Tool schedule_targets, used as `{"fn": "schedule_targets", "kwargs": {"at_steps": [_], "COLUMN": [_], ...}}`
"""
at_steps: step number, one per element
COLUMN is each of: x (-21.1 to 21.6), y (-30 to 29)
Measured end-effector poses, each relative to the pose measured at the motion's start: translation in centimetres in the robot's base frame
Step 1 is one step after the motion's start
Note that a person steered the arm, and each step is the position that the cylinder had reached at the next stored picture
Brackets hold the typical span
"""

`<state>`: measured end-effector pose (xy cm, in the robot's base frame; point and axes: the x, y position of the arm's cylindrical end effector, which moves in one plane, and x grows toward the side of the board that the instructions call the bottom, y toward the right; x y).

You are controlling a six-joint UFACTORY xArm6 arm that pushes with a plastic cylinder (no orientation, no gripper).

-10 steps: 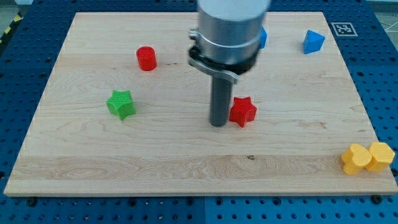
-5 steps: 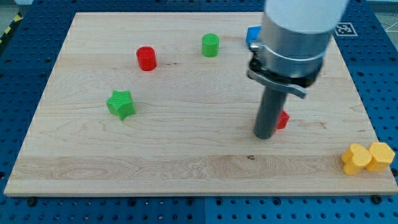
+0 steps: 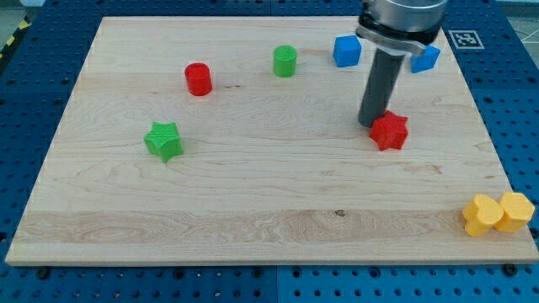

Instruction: Push red star towards yellow hexagon

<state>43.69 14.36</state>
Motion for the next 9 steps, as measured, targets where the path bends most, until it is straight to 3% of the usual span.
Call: {"fn": "schedule_targets", "kwargs": {"at_steps": [2,7,9], "x": [6.0,4.2,7.2], "y": [1.8,5.6,6.5]}}
